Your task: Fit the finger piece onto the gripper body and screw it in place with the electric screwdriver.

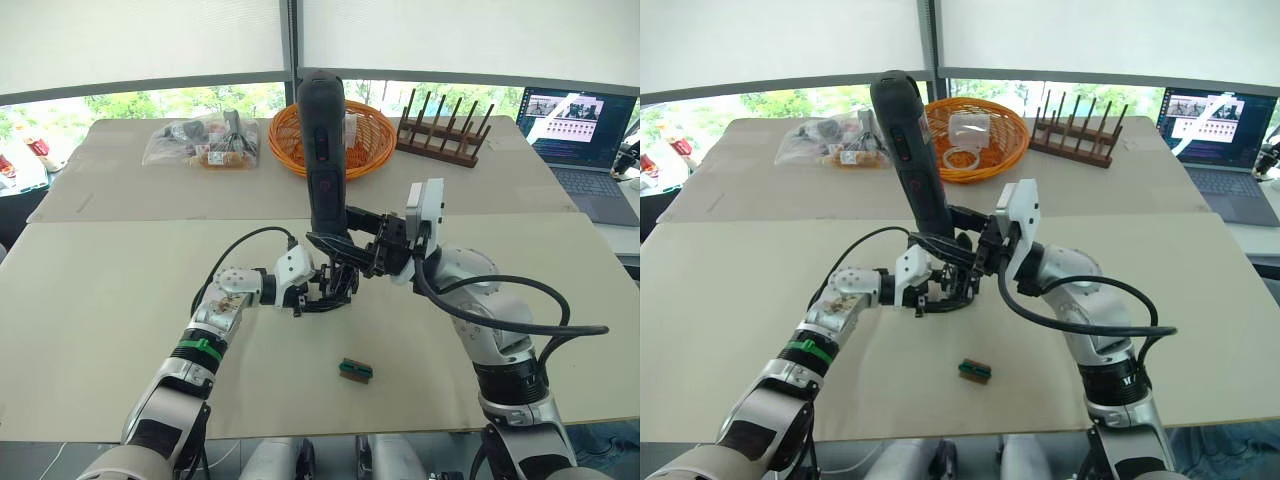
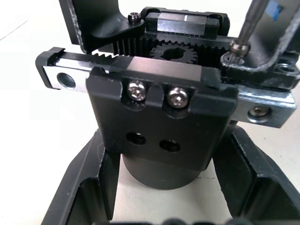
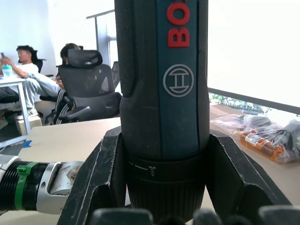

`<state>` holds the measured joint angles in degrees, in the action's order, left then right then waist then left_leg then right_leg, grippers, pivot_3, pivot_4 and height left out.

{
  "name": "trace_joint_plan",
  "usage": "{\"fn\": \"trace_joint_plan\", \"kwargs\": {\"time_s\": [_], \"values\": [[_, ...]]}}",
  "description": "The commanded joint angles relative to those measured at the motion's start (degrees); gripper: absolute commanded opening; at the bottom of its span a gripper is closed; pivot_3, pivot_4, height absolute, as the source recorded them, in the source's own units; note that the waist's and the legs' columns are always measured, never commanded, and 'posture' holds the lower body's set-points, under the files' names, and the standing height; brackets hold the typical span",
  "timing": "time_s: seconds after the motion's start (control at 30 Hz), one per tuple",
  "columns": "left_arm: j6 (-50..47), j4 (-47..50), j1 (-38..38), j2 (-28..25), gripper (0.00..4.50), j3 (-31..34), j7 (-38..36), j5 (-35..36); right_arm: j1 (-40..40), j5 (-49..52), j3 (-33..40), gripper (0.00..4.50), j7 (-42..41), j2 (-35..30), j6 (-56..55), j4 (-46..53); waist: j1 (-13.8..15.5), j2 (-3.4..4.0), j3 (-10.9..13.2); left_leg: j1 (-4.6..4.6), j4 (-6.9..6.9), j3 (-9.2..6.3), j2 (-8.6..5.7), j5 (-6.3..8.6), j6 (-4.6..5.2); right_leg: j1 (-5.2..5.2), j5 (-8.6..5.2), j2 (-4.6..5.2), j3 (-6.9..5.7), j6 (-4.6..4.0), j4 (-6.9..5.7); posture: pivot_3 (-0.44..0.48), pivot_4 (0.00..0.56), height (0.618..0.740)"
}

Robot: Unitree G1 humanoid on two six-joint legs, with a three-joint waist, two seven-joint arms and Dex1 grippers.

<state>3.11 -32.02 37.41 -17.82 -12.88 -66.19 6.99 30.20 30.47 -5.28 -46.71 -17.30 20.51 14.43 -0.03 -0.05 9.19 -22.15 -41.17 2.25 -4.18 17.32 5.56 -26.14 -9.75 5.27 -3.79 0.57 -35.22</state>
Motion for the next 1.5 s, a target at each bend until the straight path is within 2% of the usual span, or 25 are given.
{"fn": "trace_joint_plan", "kwargs": {"time_s": [0.03, 0.17, 0.37, 0.47, 0.73, 0.93, 1.5], "values": [[-0.21, 1.66, 0.16, -0.69, 2.31, 0.96, 0.39, 0.24, -1.18, -1.62, -1.00, 1.91, 1.01, -0.24, 1.15, -2.17, -0.02, -0.06, -0.09, 0.02, 0.01, 0.00, 0.00, 0.00, 0.00, 0.01, 0.00, 0.00, 0.00, 0.00, 0.00, 0.000, 0.150, 0.740], [-0.07, 1.53, 0.28, -0.71, 2.31, 1.04, 0.46, 0.11, -2.03, 0.19, -0.29, 1.91, 0.04, 0.14, 0.74, -2.64, -0.03, -0.11, -0.16, 0.08, 0.03, 0.00, 0.00, 0.00, 0.00, 0.06, 0.00, 0.00, 0.02, 0.00, 0.00, 0.000, 0.150, 0.740], [-0.01, 1.38, 0.37, -0.85, 2.31, 1.13, 0.53, 0.04, -4.61, -7.09, -4.10, 1.91, -6.64, -3.20, -10.70, -6.37, -0.12, -0.15, -0.26, 0.17, 0.08, 0.00, 0.00, 0.00, 0.00, 0.12, 0.00, -0.01, 0.04, 0.00, 0.02, 0.000, 0.150, 0.740], [0.02, 1.28, 0.41, -1.02, 2.31, 1.17, 0.54, 0.02, -4.42, -7.55, -4.22, 1.91, -8.12, -3.79, -13.39, -8.46, -0.15, -0.18, -0.28, 0.30, 0.08, 0.01, 0.01, 0.00, 0.00, 0.23, -0.01, -0.02, 0.06, -0.01, 0.01, 0.000, 0.150, 0.740], [0.27, 0.84, 0.60, -1.30, 2.31, 1.38, 0.72, 0.01, -1.08, -4.77, -3.45, 1.91, -6.13, -3.15, -7.05, -12.55, -0.15, -0.24, -0.37, 0.39, 0.09, 0.00, 0.05, 0.00, -0.01, 0.30, 0.00, 0.15, 0.13, -0.02, 0.02, 0.000, 0.150, 0.740], [0.19, 1.06, 0.38, -1.54, 2.31, 1.44, 0.65, 0.07, -0.90, -5.66, -3.56, 1.91, -6.40, -4.46, -6.89, -14.23, -0.15, -0.26, -0.44, 0.39, 0.10, 0.00, 0.06, 0.01, -0.01, 0.29, 0.00, 0.23, 0.16, -0.03, 0.03, 0.000, 0.150, 0.740], [0.52, 1.20, -0.40, -1.49, 2.31, 1.26, 0.65, 0.07, 2.00, -2.98, -2.38, 1.91, -4.75, -6.02, 0.12, -8.42, -0.11, -0.26, -0.56, 0.40, 0.15, 0.00, 0.08, 0.02, 0.01, 0.25, 0.01, 0.27, 0.64, -0.04, 0.04, 0.000, 0.150, 0.740]]}}
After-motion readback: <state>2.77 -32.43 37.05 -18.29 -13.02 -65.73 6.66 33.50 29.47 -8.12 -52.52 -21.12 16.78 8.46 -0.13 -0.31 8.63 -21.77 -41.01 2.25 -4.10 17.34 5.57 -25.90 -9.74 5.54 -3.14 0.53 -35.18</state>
